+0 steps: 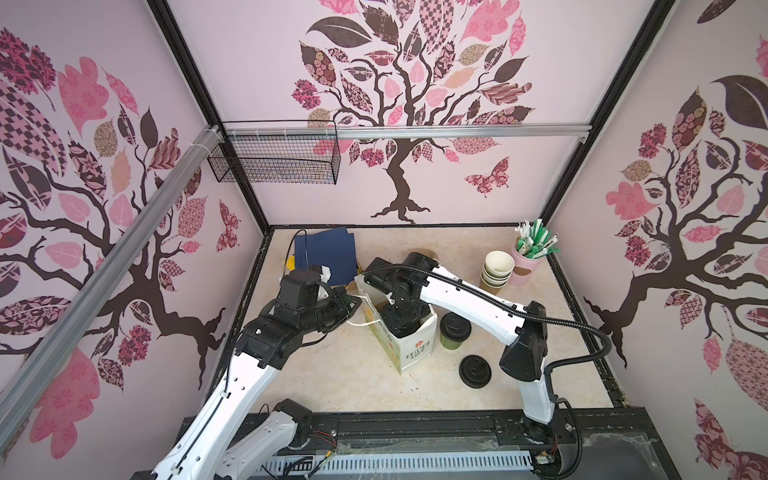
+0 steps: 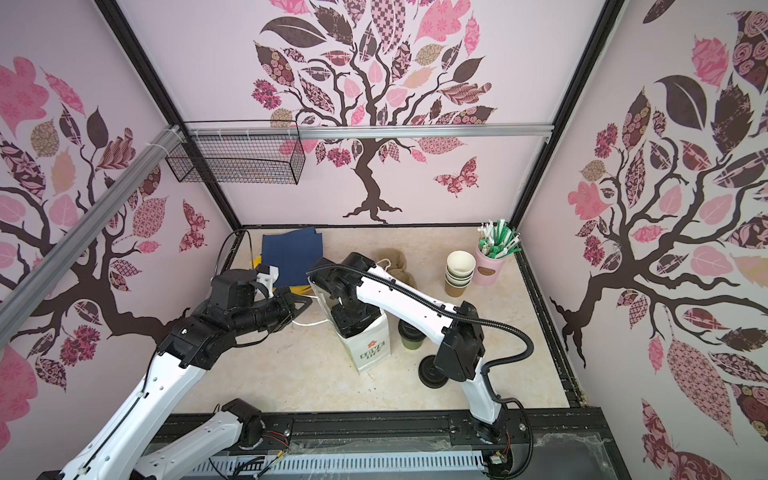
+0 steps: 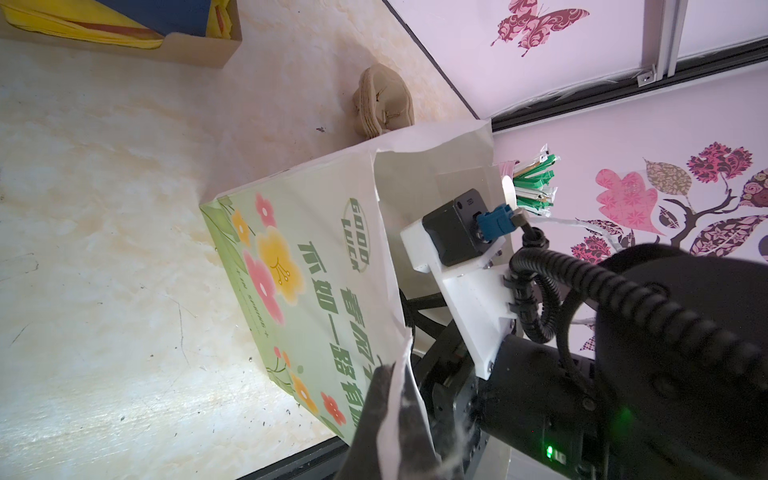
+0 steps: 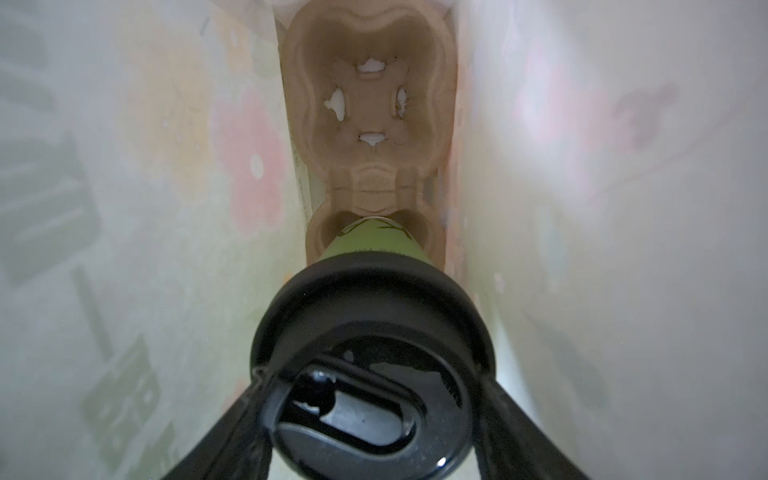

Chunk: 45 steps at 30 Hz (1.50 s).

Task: Pack the takeout coffee

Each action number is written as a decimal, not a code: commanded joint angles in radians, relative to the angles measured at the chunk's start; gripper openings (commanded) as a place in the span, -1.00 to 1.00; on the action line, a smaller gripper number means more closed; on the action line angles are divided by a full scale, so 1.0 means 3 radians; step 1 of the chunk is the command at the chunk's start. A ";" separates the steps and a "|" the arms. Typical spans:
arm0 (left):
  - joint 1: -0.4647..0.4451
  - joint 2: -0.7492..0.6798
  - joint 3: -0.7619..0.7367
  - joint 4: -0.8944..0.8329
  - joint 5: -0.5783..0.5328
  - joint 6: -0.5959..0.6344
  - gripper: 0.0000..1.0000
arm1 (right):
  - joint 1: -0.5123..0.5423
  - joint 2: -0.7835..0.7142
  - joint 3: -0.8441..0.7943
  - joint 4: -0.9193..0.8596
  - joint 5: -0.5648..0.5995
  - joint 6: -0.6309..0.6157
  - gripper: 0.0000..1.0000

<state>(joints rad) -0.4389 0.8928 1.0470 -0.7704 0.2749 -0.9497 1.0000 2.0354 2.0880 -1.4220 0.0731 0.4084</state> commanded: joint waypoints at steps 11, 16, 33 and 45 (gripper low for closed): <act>0.0011 -0.0016 -0.0075 0.0058 0.0040 0.0005 -1.00 | -0.0040 -0.0020 -0.0205 0.0017 0.0099 0.0067 0.16; 0.0011 -0.0012 -0.0072 0.0060 0.0046 0.0008 -1.00 | -0.0056 -0.0004 -0.0310 0.0136 0.0068 0.0038 0.16; 0.0011 0.0020 -0.0084 0.0072 0.0081 0.0021 -1.00 | -0.0080 0.0080 -0.0554 0.0447 0.0017 -0.0011 0.14; 0.0013 0.0035 -0.0102 0.0062 0.0096 0.0022 -1.00 | -0.0092 0.0175 -0.0711 0.0635 0.0007 -0.0047 0.13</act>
<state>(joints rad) -0.4389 0.9024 1.0451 -0.7631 0.2955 -0.9493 0.9783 2.0350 1.9240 -1.2667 0.0761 0.3923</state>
